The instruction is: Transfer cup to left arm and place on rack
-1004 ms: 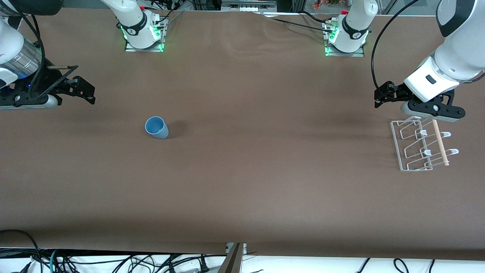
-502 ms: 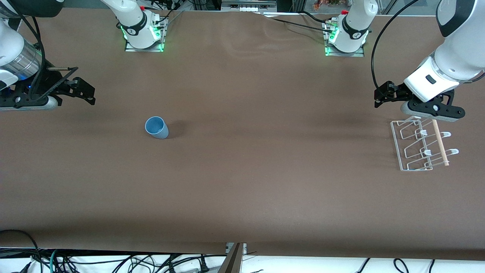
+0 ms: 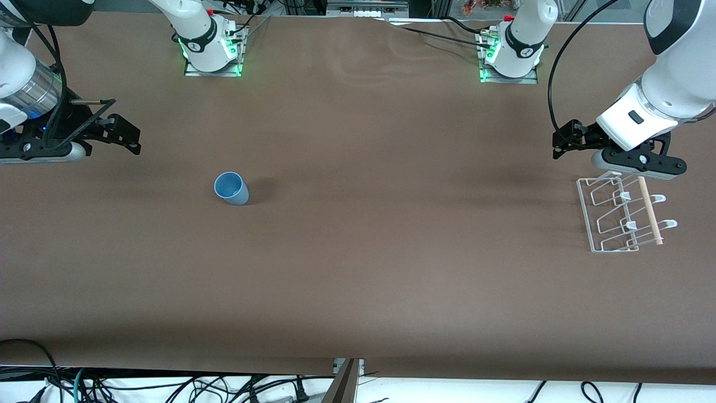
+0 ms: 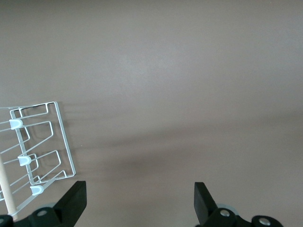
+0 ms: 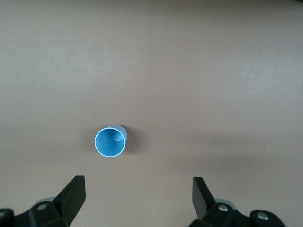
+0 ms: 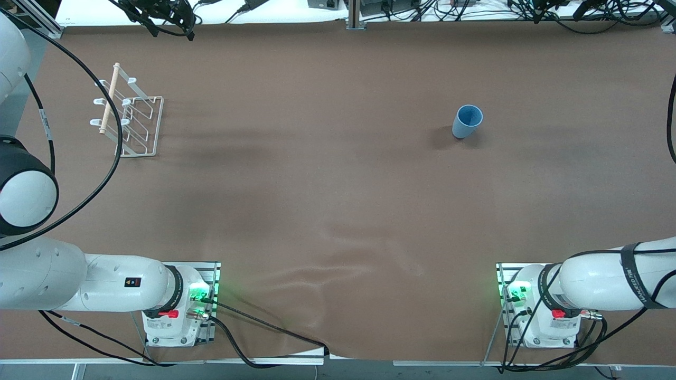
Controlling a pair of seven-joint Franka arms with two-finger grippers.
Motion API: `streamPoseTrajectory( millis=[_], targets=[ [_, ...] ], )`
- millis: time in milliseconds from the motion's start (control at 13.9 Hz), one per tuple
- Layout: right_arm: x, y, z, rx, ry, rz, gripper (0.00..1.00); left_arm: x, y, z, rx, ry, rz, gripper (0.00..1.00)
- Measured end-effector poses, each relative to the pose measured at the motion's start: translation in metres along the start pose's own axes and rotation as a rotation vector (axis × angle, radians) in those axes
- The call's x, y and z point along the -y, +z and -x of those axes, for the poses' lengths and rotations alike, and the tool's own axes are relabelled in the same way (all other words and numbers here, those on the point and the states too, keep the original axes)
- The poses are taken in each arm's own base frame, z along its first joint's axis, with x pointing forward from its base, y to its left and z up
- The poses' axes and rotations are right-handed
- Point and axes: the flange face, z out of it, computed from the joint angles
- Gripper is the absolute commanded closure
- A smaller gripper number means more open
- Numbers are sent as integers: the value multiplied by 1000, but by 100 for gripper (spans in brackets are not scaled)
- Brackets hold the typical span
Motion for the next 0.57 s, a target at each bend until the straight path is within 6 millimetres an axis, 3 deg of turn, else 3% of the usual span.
streamPoseTrajectory(
  millis=[574],
  targets=[
    [0,0,1,47,0,3,0,0,0,0,0,0,0,0]
  ],
)
